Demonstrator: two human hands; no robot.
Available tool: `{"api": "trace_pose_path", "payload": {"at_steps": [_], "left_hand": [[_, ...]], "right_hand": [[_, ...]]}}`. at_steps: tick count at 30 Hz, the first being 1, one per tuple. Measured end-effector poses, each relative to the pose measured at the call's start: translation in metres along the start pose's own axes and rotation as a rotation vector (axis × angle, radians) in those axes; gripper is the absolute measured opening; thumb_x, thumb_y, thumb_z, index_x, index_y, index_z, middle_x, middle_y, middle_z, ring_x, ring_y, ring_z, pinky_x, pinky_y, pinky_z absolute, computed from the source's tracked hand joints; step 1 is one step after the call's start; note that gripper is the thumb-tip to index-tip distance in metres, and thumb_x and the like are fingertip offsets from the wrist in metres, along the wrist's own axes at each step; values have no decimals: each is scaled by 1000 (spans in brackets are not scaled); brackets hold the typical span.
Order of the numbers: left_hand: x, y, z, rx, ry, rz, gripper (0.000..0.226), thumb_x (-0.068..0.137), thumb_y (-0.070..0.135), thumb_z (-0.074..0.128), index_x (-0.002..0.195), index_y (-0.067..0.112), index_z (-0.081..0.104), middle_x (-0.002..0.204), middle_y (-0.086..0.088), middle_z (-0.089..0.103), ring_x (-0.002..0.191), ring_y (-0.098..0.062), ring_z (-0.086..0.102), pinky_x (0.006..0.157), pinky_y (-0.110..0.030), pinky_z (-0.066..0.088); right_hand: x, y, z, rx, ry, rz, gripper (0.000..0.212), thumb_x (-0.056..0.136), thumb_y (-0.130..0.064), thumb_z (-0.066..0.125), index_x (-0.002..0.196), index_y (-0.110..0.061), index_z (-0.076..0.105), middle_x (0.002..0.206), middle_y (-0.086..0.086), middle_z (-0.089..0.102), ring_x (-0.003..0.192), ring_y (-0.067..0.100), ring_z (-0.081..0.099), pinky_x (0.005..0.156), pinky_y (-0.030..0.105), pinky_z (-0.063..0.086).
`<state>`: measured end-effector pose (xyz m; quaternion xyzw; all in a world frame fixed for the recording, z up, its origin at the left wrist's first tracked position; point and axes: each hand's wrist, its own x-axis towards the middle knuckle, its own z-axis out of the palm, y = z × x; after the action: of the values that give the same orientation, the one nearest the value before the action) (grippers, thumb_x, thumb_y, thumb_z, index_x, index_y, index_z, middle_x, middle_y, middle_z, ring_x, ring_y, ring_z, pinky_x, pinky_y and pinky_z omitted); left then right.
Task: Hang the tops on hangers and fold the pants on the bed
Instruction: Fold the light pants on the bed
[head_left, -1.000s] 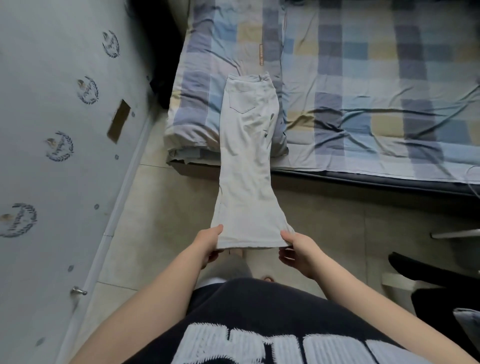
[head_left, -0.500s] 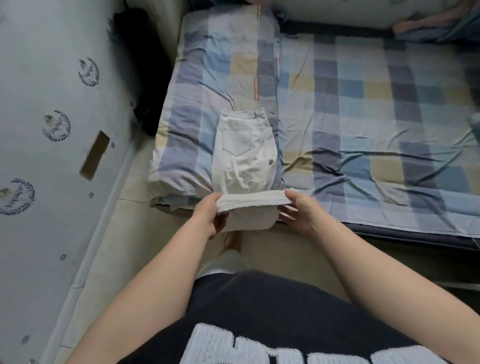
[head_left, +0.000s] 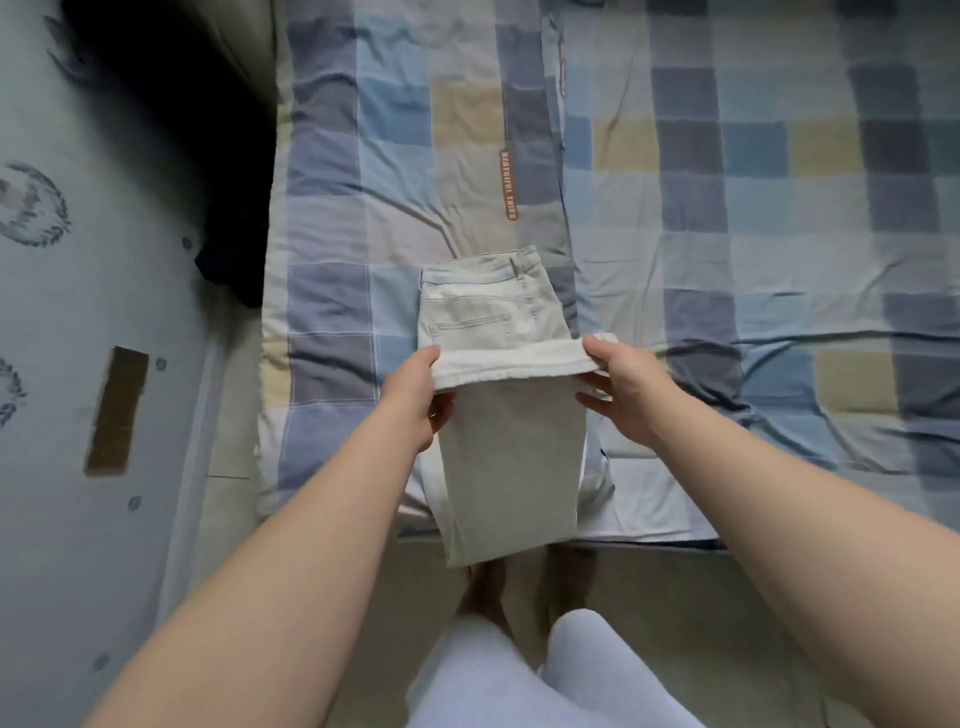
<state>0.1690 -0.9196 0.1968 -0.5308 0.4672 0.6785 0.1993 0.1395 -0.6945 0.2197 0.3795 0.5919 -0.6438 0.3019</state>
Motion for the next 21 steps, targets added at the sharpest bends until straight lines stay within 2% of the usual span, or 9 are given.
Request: {"api": "trace_pose_path", "payload": {"at_steps": [4,6,10,13,16,18,21], "left_hand": [[69,30,31,-7,42,46,28,90,30,65,116,19,70,94,-1,68,68,-15,61,55,-23,50],[104,47,47,-9,42,80,28,89,29,65,115,20,71,94,0,68,67,-14,61,54,-23,50],[167,75,72,-14,62,155,27,92,31,64,116,19,68,94,-2,68,65,-14,62,49,-19,49],[199,76,86,-36,43,192,28,98,38,60,118,20,65,99,0,69,74,-14,65,58,-24,51],[211,57,90,47,-75,201,35,103,48,46,128,26,60,119,8,65,99,-14,63,77,-30,46],[211,36,88,90,-92,207,30,103,47,47,122,27,60,123,9,64,105,-16,61,80,-32,44],[205,-3,78,185,-13,271,21,101,38,56,114,24,65,118,5,68,103,-17,63,77,-31,46]], "right_hand": [[87,-24,18,-50,-5,-31,7,99,-26,58,96,-21,62,91,-5,64,95,18,62,85,37,51],[131,-37,26,-71,-14,-68,7,99,-27,58,101,-21,62,92,-5,64,94,17,62,87,38,52],[207,-61,43,-113,-25,-122,14,99,-30,59,109,-20,61,100,-1,64,93,16,62,78,34,52],[247,-58,51,-155,-101,-105,14,99,-33,57,106,-22,63,107,-4,65,105,16,59,84,36,49],[261,-36,47,-230,-275,-40,37,98,-42,57,133,-32,56,132,-12,56,131,16,44,103,45,40],[263,-18,37,-235,-324,-16,49,97,-44,59,144,-41,46,149,-13,45,138,18,38,113,51,33],[254,14,18,-195,-299,9,45,97,-39,61,140,-42,50,145,-11,53,133,20,46,108,47,39]]}}
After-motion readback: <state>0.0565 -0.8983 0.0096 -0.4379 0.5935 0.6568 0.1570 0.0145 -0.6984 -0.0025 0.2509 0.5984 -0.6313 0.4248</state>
